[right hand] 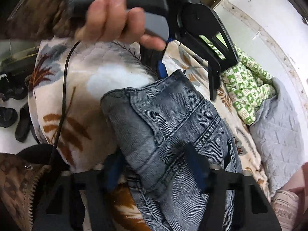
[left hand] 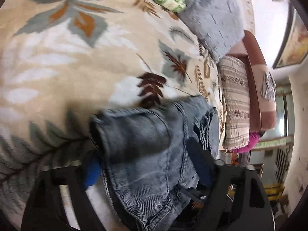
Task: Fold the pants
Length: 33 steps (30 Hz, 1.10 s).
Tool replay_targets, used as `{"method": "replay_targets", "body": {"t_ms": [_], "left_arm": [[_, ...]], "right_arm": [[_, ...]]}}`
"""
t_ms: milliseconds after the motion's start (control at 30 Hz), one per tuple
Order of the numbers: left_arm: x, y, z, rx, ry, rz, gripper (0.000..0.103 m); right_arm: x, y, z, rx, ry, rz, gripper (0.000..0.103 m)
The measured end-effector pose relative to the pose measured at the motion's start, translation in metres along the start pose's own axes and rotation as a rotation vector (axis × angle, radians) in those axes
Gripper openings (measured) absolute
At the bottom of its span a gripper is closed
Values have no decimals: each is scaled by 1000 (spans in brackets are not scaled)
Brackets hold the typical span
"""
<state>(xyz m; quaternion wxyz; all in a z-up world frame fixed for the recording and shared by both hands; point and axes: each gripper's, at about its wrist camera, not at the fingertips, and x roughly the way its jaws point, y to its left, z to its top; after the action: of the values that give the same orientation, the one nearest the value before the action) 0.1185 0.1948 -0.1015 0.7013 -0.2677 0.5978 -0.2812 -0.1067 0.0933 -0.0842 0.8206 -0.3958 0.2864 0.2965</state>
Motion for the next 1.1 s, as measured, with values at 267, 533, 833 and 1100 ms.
{"method": "replay_targets", "body": {"t_ms": [267,533,833,1100], "left_arm": [[-19,-39,-10,26,-65,31,21],[-29,-121,-10,95,-114,20,20],[41,-222,3,206,-32,34,20],[159,-280,0,271,142,135,21]], "right_arm": [[-24,-27,2,69,-69,23,25],[-75,-75,-23,281,-138,39,25],[-107,-149,-99,645,-152,121,29],[-97,-191,-201,1022,-94,260,32]]}}
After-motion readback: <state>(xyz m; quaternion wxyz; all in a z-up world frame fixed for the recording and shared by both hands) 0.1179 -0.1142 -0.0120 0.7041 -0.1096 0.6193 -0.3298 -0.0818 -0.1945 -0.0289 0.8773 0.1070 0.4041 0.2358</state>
